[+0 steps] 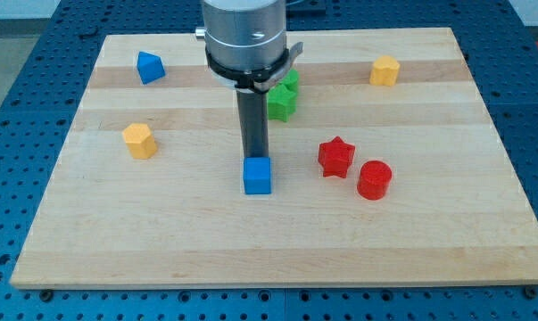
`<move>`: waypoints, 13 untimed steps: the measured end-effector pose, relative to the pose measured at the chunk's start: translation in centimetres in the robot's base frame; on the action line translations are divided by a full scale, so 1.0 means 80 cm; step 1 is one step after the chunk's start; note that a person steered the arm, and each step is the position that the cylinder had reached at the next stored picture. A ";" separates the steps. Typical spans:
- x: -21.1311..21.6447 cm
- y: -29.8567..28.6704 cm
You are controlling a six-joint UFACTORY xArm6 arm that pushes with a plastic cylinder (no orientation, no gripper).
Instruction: Slide your arm closer to the blue triangle
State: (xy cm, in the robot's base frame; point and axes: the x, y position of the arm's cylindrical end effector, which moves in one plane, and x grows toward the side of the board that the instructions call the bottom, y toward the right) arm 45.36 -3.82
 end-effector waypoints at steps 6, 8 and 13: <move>-0.104 -0.056; -0.134 -0.059; -0.180 -0.090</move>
State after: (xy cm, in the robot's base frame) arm 30.98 -11.01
